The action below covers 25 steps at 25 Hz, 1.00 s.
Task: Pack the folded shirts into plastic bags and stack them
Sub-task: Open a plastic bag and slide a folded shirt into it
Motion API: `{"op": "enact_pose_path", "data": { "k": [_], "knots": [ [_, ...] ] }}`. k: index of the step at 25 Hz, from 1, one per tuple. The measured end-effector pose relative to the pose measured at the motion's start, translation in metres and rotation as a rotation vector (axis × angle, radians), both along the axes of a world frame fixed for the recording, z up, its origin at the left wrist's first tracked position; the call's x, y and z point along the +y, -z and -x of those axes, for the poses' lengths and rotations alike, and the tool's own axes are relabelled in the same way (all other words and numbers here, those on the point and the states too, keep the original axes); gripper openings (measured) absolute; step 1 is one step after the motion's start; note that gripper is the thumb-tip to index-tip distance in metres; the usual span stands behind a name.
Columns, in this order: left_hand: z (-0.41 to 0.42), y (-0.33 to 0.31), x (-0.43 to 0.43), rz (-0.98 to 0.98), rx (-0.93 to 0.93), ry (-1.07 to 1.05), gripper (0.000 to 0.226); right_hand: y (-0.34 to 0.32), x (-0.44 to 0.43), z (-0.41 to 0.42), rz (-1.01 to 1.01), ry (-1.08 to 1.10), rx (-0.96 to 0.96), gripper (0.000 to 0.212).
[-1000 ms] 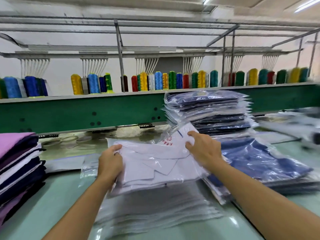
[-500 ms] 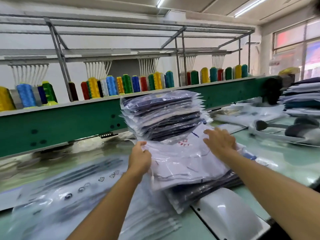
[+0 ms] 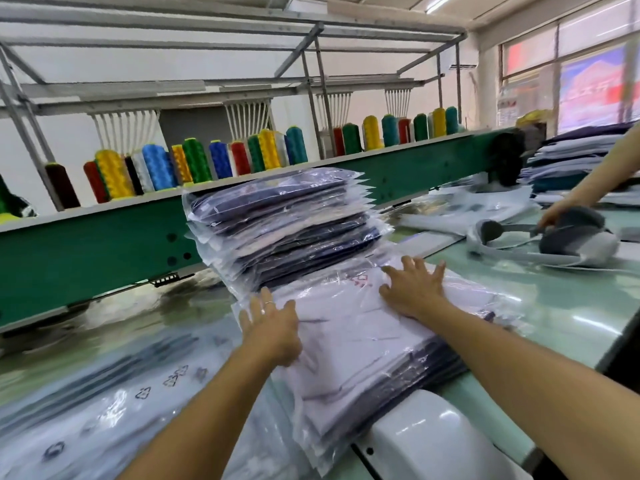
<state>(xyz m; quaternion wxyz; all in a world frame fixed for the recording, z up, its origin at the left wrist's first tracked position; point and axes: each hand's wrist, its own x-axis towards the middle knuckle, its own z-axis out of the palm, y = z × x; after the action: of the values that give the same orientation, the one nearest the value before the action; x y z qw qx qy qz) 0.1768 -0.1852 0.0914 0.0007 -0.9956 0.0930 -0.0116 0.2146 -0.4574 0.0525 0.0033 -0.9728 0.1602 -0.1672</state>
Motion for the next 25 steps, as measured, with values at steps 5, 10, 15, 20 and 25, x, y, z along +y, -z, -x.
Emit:
{"op": "enact_pose_path", "data": {
  "k": [5,10,15,20,25],
  "knots": [
    [-0.018,0.018,-0.037,0.115,0.034,0.112,0.075,0.006,-0.001,-0.008,-0.076,-0.104,0.197,0.077],
    [-0.037,0.050,-0.033,0.102,0.057,0.034,0.107,0.002,-0.006,-0.014,-0.171,-0.104,0.385,0.089],
    [-0.043,0.064,-0.038,0.119,0.069,0.022,0.115,0.006,-0.006,-0.018,-0.177,-0.100,0.398,0.087],
    [-0.043,0.072,-0.039,0.119,0.065,0.031,0.116,0.014,-0.009,-0.021,-0.186,-0.102,0.382,0.090],
    [-0.038,0.068,-0.033,0.125,0.056,0.056,0.108,0.018,-0.012,-0.020,-0.192,-0.090,0.356,0.085]
  ]
}}
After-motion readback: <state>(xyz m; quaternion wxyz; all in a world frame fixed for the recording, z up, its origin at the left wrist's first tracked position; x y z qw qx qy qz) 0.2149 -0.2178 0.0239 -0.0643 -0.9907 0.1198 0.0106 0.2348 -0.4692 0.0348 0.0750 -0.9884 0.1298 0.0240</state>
